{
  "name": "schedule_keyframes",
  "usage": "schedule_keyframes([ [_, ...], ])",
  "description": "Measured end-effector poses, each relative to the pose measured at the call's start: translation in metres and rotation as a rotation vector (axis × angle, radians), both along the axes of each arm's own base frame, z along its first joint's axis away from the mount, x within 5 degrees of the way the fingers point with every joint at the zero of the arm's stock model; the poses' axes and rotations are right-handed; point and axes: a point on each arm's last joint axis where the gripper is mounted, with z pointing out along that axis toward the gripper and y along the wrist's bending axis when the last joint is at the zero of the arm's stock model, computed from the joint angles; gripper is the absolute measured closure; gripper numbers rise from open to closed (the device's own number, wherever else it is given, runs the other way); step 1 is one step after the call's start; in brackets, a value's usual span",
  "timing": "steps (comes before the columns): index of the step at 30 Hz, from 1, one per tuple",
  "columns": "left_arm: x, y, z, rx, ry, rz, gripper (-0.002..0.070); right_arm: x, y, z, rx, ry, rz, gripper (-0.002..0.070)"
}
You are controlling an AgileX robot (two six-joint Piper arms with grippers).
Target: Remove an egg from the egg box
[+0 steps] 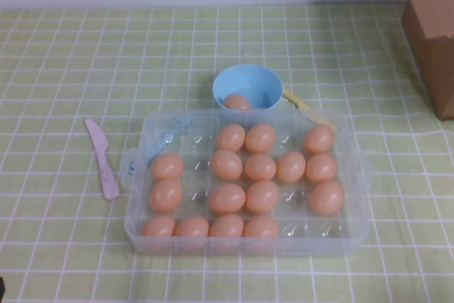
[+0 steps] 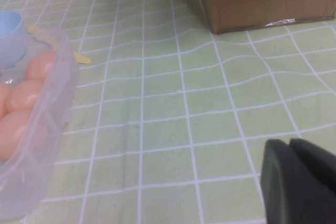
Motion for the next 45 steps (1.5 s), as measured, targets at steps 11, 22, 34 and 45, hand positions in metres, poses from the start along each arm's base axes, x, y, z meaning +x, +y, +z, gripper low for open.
schedule_keyframes([
  [11,0.0,0.0,0.0,0.0,0.0,0.0,0.0678,0.001,0.004,0.004,0.168,-0.034,0.005,0.0694],
  [22,0.0,0.0,0.0,0.0,0.0,0.0,0.0678,0.003,0.007,0.026,0.906,-0.207,-0.058,0.0694],
  [34,0.0,0.0,0.0,0.0,0.0,0.0,0.0678,0.001,0.019,0.021,0.708,-0.136,0.085,0.0694],
  [45,0.0,0.0,0.0,0.0,0.0,0.0,0.0678,0.007,0.032,0.087,0.165,0.088,0.328,0.0694],
])
